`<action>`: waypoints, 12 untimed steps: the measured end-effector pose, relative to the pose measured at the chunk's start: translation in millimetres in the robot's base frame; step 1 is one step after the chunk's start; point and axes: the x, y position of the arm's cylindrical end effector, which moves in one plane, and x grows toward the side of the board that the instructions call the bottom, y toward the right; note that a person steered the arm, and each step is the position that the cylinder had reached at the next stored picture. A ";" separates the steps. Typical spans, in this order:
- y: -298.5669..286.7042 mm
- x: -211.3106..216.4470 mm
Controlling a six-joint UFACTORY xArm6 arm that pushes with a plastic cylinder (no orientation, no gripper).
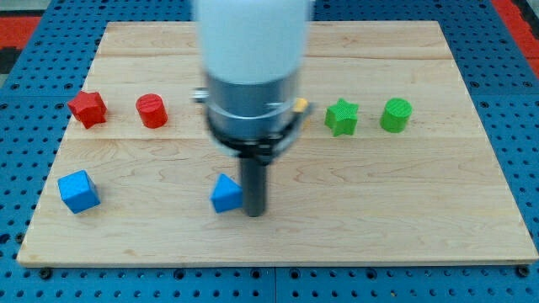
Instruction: Place the blue triangle in between the yellow heart and red circle
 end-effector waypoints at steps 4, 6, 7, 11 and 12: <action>-74.6 -66.1; -102.8 -57.0; -101.4 -70.5; -114.9 -104.3; -98.9 -120.2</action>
